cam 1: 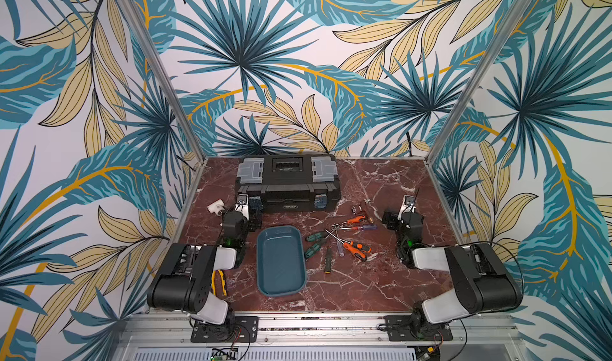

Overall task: Put the screwdriver on the desktop into the storage box
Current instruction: Pick up the screwdriver from the center of the board.

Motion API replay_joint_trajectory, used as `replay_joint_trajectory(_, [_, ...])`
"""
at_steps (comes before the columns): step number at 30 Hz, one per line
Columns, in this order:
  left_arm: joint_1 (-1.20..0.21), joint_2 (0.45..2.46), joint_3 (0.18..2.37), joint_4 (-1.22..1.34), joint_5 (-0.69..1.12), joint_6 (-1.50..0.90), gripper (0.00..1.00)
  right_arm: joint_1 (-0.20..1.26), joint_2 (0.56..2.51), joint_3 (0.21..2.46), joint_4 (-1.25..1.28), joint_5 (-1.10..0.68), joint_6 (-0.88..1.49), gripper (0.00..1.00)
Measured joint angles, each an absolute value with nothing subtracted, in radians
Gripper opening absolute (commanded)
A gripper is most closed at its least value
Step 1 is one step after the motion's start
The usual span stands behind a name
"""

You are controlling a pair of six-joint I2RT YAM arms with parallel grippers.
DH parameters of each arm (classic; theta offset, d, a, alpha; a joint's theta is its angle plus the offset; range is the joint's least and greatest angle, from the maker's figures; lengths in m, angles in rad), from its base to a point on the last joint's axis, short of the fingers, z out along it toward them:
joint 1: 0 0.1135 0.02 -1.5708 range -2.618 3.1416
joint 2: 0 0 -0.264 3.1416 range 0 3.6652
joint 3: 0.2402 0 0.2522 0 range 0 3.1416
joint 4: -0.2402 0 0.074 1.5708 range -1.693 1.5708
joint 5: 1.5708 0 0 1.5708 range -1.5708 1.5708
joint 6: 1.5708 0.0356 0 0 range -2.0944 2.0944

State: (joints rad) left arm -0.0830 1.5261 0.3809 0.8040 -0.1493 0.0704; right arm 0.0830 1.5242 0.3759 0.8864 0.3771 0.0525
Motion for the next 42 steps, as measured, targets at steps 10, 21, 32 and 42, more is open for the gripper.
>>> replay_joint_trajectory(10, [-0.083, 1.526, 0.381, 0.804, -0.149, 0.07, 1.0, 0.083, 1.524, 0.376, 0.886, 0.377, 0.052, 1.0])
replay_joint_trajectory(21, [-0.083, 1.517, 0.384, 0.783, -0.15, 0.07, 1.0, 0.083, 1.471, 0.374, 0.86, 0.376, 0.051, 1.0])
replay_joint_trajectory(32, [-0.083, 1.193, 0.683, 0.268, -0.162, -0.071, 1.0, 0.097, 1.008, 0.669, 0.134, 0.576, 0.342, 1.0])
replay_joint_trajectory(42, [-0.158, 1.126, 0.789, -0.092, -0.039, -0.293, 1.0, 0.097, 0.891, 0.752, -0.477, 0.456, 0.638, 0.99])
